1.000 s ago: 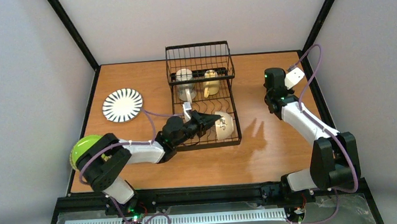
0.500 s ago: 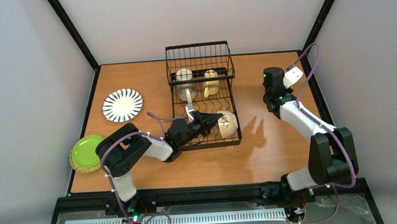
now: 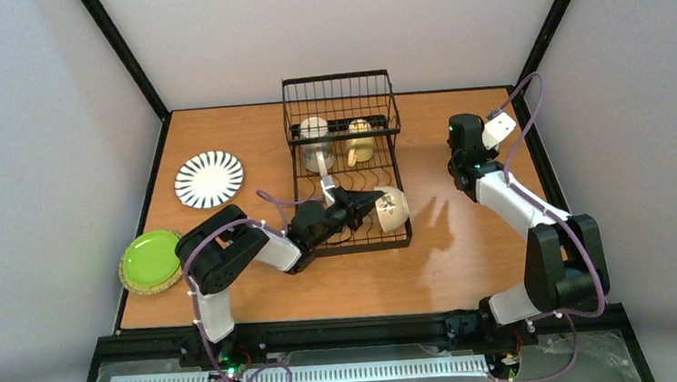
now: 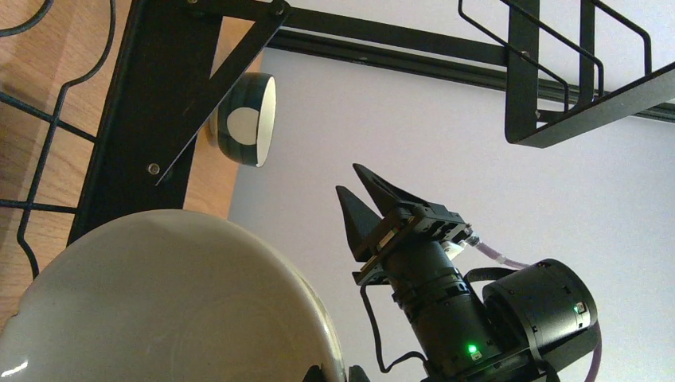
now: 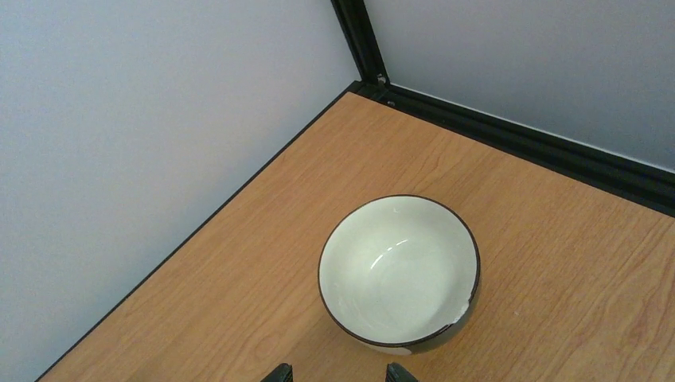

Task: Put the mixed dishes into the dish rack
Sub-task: Insert the bowl into the dish rack.

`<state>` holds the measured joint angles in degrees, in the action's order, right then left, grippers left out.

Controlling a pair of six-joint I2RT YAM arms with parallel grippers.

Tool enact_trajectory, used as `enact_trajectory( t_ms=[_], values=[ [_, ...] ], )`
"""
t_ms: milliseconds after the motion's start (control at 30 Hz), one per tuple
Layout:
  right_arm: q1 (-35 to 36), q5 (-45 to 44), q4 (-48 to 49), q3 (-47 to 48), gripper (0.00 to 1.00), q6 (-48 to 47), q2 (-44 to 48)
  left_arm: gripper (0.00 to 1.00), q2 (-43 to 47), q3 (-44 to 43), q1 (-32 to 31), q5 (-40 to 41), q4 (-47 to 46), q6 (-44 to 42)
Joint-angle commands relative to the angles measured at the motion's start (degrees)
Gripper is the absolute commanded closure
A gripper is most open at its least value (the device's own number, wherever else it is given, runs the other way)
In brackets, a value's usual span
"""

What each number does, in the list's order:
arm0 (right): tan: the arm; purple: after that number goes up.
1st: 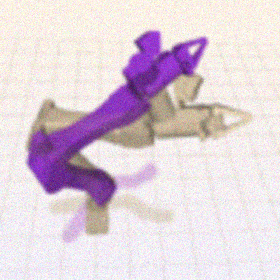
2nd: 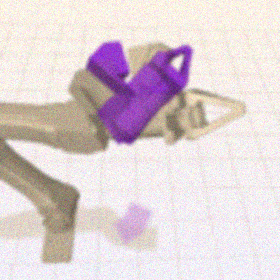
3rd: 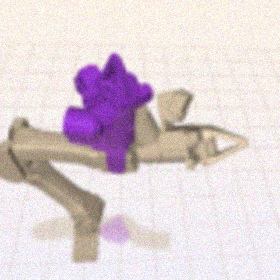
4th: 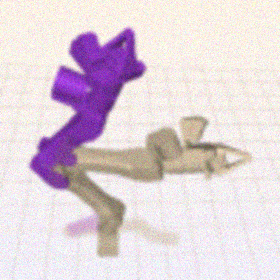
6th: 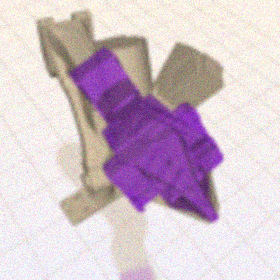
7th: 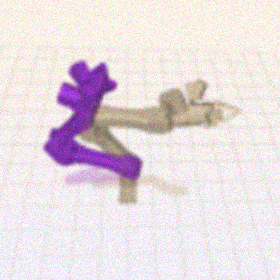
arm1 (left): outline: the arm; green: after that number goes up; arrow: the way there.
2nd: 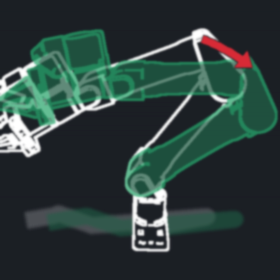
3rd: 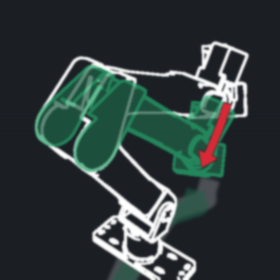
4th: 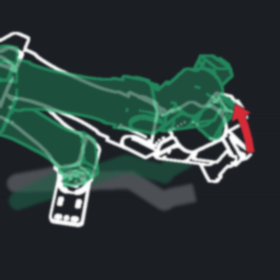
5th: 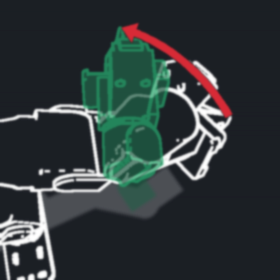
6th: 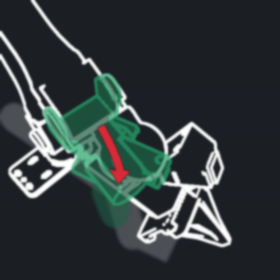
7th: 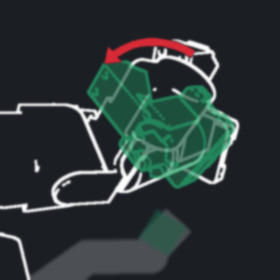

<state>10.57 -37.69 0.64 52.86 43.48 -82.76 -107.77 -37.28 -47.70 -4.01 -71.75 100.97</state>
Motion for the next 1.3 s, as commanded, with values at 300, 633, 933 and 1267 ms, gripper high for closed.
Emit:
enact_trajectory(
  t_ms=[300,633,933,1267],
  values=[
    [-0.6,-1.5,2.2,-0.6,0.32,0.0,-1.2,1.00,2.1,-5.1,-1.2,2.8,4.9,-0.4],
    [-1.1,-1.5,2.3,-0.6,0.32,-0.3,-1.0,0.99,-0.4,-6.1,-2.3,3.8,5.9,2.1],
    [-1.3,-1.4,2.4,-0.6,0.32,-0.5,-1.4,0.98,-2.5,-7.5,-3.0,3.1,7.0,4.1],
    [-1.4,-1.4,2.1,-0.7,0.32,-0.5,-1.5,0.97,-1.9,-6.3,-4.5,2.4,10.9,5.4]
  ],
)
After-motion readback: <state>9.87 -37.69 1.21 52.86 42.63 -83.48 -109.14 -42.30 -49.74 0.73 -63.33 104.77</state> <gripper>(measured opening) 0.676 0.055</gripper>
